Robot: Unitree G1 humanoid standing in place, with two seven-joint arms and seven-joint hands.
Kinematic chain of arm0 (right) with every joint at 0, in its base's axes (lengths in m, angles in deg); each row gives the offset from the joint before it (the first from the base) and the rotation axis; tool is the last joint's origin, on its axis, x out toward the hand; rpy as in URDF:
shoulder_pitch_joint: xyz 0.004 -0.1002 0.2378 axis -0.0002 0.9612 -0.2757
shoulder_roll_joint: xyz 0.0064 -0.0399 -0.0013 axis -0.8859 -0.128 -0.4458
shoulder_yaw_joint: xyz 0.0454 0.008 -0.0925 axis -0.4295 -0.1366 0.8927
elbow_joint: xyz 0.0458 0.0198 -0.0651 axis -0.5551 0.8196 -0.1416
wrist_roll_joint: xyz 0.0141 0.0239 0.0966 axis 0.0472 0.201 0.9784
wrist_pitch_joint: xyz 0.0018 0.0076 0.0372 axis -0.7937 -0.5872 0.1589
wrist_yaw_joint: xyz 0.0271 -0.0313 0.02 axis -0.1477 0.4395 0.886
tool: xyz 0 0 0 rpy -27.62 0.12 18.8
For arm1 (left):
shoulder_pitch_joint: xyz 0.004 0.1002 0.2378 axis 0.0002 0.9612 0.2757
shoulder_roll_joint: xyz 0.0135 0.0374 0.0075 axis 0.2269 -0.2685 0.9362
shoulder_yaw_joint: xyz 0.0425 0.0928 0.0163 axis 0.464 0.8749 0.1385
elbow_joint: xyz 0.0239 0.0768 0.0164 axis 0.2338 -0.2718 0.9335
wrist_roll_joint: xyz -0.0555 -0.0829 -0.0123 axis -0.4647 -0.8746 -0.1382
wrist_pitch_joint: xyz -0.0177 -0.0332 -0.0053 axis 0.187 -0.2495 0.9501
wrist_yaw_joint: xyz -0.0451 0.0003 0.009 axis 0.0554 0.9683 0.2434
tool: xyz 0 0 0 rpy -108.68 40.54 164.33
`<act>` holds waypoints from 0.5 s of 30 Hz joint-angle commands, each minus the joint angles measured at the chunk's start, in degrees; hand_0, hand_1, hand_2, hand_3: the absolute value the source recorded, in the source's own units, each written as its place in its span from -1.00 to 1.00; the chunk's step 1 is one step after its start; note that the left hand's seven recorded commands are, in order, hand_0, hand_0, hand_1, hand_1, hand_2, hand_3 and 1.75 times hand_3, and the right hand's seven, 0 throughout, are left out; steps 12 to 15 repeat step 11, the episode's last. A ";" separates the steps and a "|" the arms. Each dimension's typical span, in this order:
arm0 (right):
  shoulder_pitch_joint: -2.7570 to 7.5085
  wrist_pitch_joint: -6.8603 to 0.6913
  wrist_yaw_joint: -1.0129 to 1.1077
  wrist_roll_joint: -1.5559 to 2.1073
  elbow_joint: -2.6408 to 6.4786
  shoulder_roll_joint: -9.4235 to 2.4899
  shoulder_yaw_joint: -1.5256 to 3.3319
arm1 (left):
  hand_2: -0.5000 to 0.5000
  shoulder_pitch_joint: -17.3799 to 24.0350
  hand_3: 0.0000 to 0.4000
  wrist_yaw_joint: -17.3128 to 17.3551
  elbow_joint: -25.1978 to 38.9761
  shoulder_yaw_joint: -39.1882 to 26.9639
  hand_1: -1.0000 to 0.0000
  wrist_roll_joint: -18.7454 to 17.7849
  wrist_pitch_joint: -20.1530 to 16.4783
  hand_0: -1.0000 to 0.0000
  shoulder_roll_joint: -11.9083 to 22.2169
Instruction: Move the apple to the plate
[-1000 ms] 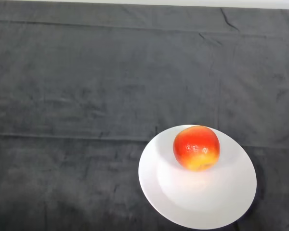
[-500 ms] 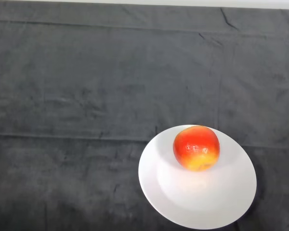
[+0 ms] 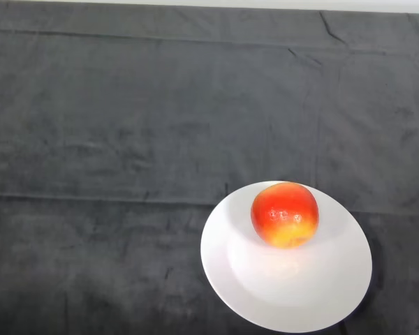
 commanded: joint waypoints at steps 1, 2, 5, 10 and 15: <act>1.49 0.43 0.11 0.28 1.64 0.19 -0.43 | 0.00 1.32 -1.00 -0.38 1.33 -1.46 1.00 0.15 -0.61 1.00 0.69; 1.49 0.43 0.11 0.28 1.63 0.19 -0.43 | 0.00 1.33 -1.00 -0.38 1.34 -1.50 1.00 0.17 -0.63 1.00 0.69; 1.49 0.43 0.11 0.28 1.63 0.19 -0.43 | 0.00 1.35 -1.00 -0.38 1.39 -1.60 1.00 0.22 -0.70 1.00 0.69; 1.49 0.42 0.11 0.29 1.63 0.19 -0.43 | 0.00 1.32 -1.00 -0.42 1.45 -1.74 1.00 0.34 -0.79 1.00 0.66; 1.50 0.42 0.11 0.29 1.63 0.19 -0.43 | 0.00 1.31 -1.00 -0.42 1.47 -1.77 1.00 0.35 -0.81 1.00 0.66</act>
